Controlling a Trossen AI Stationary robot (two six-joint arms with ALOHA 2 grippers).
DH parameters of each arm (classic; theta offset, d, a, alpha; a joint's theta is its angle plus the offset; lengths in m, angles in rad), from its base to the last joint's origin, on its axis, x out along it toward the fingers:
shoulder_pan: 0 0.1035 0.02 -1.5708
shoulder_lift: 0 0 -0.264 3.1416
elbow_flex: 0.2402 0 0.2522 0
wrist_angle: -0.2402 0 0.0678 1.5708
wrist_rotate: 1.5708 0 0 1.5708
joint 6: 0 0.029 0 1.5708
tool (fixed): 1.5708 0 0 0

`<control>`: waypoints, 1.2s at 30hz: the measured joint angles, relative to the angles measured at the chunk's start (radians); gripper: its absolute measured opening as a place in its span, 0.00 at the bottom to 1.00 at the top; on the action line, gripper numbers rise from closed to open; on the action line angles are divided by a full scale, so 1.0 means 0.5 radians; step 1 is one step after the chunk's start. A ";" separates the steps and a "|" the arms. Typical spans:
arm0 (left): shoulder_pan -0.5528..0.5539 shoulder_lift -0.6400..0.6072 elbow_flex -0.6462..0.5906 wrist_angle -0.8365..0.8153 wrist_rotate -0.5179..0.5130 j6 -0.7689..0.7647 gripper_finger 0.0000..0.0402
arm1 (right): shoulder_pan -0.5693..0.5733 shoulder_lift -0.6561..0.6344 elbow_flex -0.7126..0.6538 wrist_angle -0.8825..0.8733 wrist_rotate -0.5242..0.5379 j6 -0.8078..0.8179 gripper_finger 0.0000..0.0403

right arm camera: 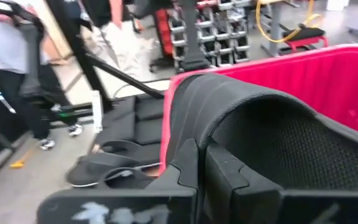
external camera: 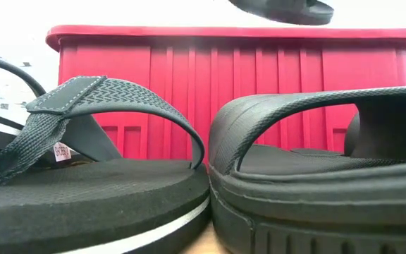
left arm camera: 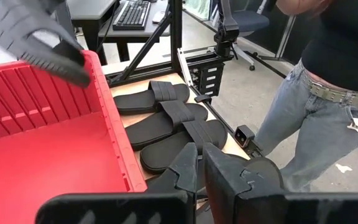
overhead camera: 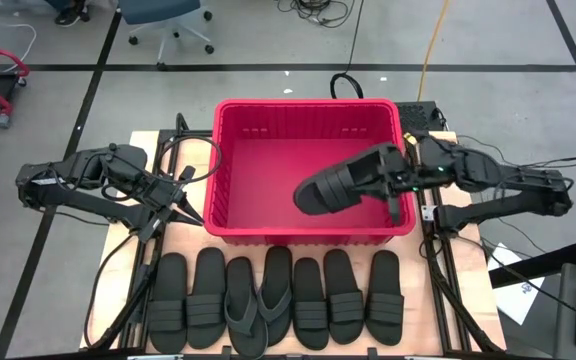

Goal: Pick and place slides into bin
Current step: Put the black slide into the red bin

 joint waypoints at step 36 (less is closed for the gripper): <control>0.000 0.000 0.000 0.000 0.000 0.011 0.06 | -0.837 1.259 0.645 -1.788 -0.290 -1.463 0.00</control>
